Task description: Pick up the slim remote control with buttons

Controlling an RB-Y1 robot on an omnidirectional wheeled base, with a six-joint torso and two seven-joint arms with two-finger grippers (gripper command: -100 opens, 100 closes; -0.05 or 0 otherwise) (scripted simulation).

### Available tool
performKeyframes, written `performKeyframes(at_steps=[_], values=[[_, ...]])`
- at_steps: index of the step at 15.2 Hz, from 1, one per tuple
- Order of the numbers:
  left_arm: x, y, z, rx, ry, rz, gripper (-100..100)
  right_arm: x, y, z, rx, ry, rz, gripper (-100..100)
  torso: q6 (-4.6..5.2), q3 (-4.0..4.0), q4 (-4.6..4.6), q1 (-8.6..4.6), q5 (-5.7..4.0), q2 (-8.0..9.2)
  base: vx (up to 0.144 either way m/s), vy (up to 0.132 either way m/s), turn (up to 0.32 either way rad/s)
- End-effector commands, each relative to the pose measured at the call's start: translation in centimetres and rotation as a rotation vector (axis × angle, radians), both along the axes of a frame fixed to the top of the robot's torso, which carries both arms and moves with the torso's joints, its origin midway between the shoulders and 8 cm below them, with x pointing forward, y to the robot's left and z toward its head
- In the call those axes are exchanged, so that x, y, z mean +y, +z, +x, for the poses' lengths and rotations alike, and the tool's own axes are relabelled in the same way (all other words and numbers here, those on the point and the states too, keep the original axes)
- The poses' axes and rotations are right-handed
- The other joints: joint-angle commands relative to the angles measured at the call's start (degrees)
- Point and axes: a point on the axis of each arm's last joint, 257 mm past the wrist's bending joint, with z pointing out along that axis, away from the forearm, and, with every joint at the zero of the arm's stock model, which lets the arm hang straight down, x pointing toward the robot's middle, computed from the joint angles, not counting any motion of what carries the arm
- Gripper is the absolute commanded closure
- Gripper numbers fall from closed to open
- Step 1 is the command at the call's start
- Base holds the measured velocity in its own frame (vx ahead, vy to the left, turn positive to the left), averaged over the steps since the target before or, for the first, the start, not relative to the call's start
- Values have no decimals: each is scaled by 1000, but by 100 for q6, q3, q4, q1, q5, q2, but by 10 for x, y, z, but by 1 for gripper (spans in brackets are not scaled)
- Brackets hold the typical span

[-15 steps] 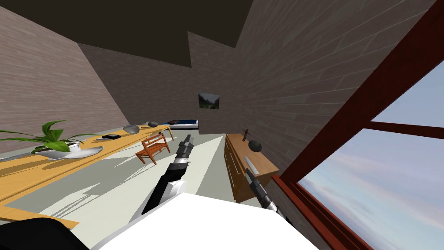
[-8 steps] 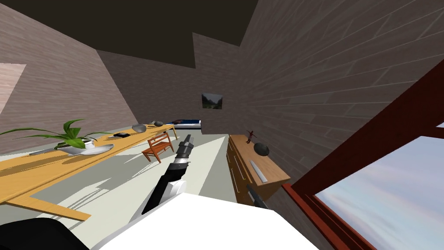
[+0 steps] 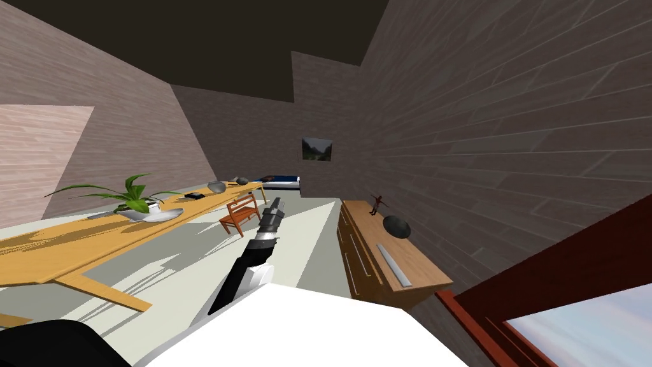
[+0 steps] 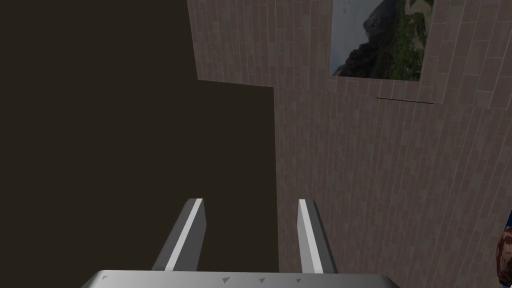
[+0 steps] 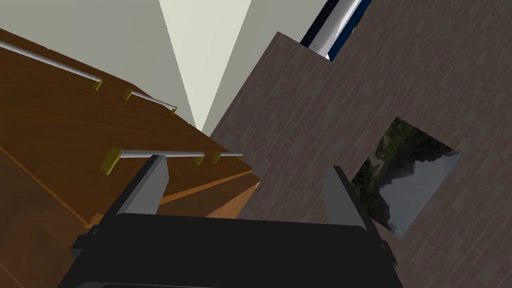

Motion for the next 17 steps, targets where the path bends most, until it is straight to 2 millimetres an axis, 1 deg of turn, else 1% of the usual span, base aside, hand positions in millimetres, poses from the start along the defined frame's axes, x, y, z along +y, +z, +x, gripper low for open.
performKeyframes(at_steps=[1,2,3,4,5,7,8,9,10,11,12,13,15,16,17], values=[[0,0,0,0,0,0,0,-20,-19,-26,59,29,-59,-100,0,0,0,0,0,0,122,84,140],[0,0,0,0,0,0,0,-25,-23,-29,67,24,-69,-100,3,-3,-2,3,1,-4,90,57,28],[0,0,0,0,0,0,0,-44,-40,-56,133,46,-123,-100,6,0,-1,-1,1,2,87,66,116],[0,0,0,0,0,0,0,-49,-40,-57,135,53,-134,-100,4,2,0,0,1,6,92,64,121],[0,0,0,0,0,0,0,-65,-55,-83,195,69,-177,-100,3,2,1,0,1,5,113,68,168],[0,0,0,0,0,0,0,-75,-54,-85,201,82,-200,-100,2,-3,-1,0,2,-5,109,53,93],[0,0,0,0,0,0,0,-93,-64,-111,258,103,-247,-100,4,-1,-1,-4,1,1,89,54,121],[0,0,0,0,0,0,0,-102,-64,-113,265,109,-265,-100,2,1,0,-4,1,3,93,44,130],[0,0,0,0,0,0,0,-125,-72,-139,323,130,-317,-100,3,2,0,-6,1,5,112,51,191],[0,0,0,0,0,0,0,-130,-70,-139,326,137,-329,-100,1,0,0,-5,-1,0,128,48,144],[0,0,0,0,0,0,0,-131,-70,-139,326,137,-330,-100,2,-3,-1,-6,1,-4,96,20,29],[0,0,0,0,0,0,0,-158,-74,-165,383,162,-390,-100,5,-1,-1,-10,0,1,89,27,101],[0,0,0,0,0,0,0,-160,-73,-165,384,164,-393,-100,2,2,1,-11,-1,5,82,27,84],[0,0,0,0,0,0,0,-188,-73,-189,437,190,-453,-100,4,4,1,-12,-1,9,95,34,107],[0,0,0,0,0,0,0,-205,-71,-205,473,210,-491,-100,3,4,1,-11,0,7,145,60,251]])
